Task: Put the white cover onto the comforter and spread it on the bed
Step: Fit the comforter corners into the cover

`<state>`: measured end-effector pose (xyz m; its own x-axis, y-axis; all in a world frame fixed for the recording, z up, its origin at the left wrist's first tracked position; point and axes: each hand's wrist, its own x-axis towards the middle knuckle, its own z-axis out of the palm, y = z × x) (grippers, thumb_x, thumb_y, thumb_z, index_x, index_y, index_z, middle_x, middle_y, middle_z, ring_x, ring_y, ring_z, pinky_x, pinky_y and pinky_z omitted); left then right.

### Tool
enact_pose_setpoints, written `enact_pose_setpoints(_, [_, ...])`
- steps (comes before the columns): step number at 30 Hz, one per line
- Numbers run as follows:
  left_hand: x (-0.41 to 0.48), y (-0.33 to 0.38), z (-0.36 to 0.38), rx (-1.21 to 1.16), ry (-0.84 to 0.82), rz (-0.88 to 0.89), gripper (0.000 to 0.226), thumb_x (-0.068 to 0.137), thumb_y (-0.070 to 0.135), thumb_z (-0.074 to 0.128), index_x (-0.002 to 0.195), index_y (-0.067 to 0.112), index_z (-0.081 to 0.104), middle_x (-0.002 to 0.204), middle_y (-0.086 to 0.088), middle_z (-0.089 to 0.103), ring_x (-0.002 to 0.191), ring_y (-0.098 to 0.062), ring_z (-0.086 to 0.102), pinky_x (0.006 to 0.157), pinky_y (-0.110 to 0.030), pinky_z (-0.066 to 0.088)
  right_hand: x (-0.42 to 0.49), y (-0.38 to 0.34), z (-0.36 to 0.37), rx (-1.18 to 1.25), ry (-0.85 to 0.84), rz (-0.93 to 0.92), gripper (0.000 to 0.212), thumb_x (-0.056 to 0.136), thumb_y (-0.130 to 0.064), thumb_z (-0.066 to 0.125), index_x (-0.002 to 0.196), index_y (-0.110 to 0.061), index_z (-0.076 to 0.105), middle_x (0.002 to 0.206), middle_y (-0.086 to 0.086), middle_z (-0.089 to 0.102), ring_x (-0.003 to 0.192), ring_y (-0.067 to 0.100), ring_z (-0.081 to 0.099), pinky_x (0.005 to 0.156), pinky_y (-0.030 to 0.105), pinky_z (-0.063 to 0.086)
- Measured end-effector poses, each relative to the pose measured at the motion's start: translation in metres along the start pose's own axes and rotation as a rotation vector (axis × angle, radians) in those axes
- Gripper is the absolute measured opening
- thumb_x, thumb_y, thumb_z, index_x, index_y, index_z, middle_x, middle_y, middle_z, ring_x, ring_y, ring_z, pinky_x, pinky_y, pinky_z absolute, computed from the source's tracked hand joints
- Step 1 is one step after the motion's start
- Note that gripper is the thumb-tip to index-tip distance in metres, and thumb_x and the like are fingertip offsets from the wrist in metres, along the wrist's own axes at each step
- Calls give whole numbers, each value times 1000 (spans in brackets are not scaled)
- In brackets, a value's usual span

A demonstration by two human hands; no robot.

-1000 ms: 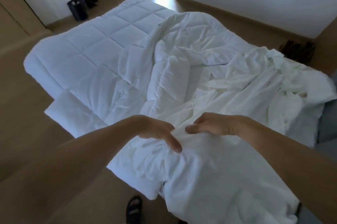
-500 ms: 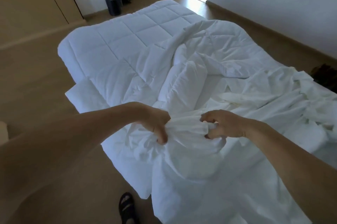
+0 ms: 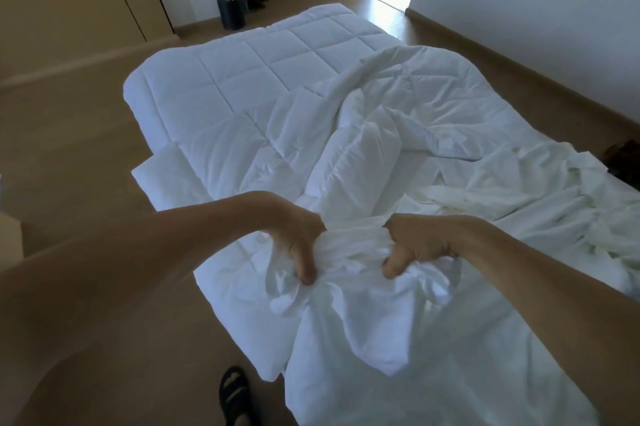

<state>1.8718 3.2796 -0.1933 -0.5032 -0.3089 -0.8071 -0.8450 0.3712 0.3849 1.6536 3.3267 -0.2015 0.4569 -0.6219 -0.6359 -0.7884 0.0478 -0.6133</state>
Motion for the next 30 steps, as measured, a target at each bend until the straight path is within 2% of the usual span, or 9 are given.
enact_pose_setpoints(3, [-4,1,-8,9,1,-12,40,67,24,82,104,13,73,100,-7,74,92,-23,71,82,-35,60,3,1,6,31,35,19,13,62,-18,74,69,-25,65,71,-6,65,70,14,64,69,32,49])
enact_pose_setpoints(6, [-6,0,-17,-92,106,-57,15,67,15,75,82,13,71,79,-5,70,70,-21,69,61,-30,54,3,-5,10,112,7,-1,46,59,-29,88,101,-31,69,97,-9,74,92,11,70,85,30,56])
enact_pose_setpoints(9, [-6,7,-26,-176,207,-63,38,56,25,71,90,9,70,86,-10,73,76,-28,72,65,-38,57,6,-23,18,319,79,-124,59,66,-25,91,116,-39,63,111,-14,71,104,4,67,95,27,53])
enact_pose_setpoints(13, [-6,12,-31,-96,133,-54,48,56,31,75,99,12,70,94,-9,75,86,-29,74,79,-42,60,14,-25,31,485,62,-42,52,72,-5,84,118,-22,68,111,2,74,104,19,71,95,39,55])
enact_pose_setpoints(16, [-6,8,-27,27,-8,-69,57,57,34,81,109,12,70,101,-8,74,91,-25,73,85,-44,60,14,-30,27,325,-10,83,41,57,-15,73,94,-2,64,92,18,70,86,35,69,77,44,57])
enact_pose_setpoints(19, [-5,9,-27,149,7,-75,64,47,42,78,106,16,71,99,-4,74,91,-21,72,84,-39,60,15,-34,21,363,29,133,36,46,-22,64,77,-7,52,73,14,50,67,29,49,63,39,40])
enact_pose_setpoints(22, [-6,9,-32,160,114,-80,31,66,33,77,90,13,72,81,1,70,76,-15,66,69,-29,53,13,-26,17,518,-39,129,52,53,-18,69,99,5,59,90,18,59,80,32,59,76,43,49])
enact_pose_setpoints(25, [-4,10,-32,99,218,-48,11,73,27,73,70,20,66,71,6,63,65,-11,59,57,-22,45,8,-16,15,565,-189,90,63,68,-4,70,127,10,52,107,21,62,99,36,62,89,44,53])
enact_pose_setpoints(30, [5,6,-39,92,306,7,16,76,22,72,66,24,59,71,8,60,68,-11,58,58,-23,45,-5,-4,0,576,-318,123,48,74,3,68,121,3,59,107,21,66,99,36,65,89,46,55])
